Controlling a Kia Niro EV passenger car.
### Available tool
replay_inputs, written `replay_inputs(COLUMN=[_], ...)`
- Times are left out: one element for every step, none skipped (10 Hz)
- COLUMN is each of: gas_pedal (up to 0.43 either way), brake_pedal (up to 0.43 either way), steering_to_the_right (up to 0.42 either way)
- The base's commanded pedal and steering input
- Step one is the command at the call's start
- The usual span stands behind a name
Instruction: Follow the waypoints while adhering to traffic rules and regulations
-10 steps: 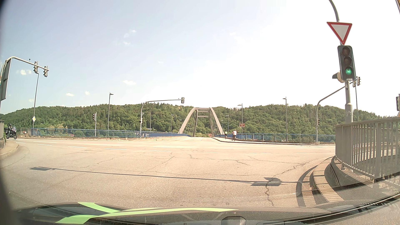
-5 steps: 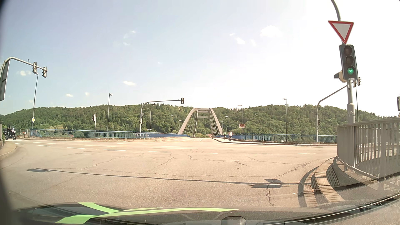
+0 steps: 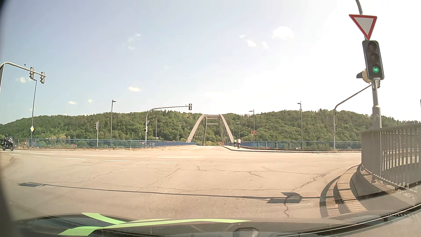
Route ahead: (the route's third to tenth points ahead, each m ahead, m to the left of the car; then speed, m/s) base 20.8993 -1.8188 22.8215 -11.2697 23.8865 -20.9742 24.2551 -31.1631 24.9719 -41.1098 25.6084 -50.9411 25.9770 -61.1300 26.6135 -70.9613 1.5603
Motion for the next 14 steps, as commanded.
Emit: replay_inputs(gas_pedal=[0.409,0.409,0.409,0.409,0.35,0.331,0.331,0.339,0.339,0.339,0.311,0.311,0.311,0.311], brake_pedal=[0.0,0.0,0.0,0.0,0.0,0.0,0.0,0.0,0.0,0.0,0.0,0.0,0.0,0.0], steering_to_the_right=[0.022,0.013,0.005,0.004,0.004,0.003,0.004,0.01,0.013,0.017,0.03,0.041,0.057,0.083])
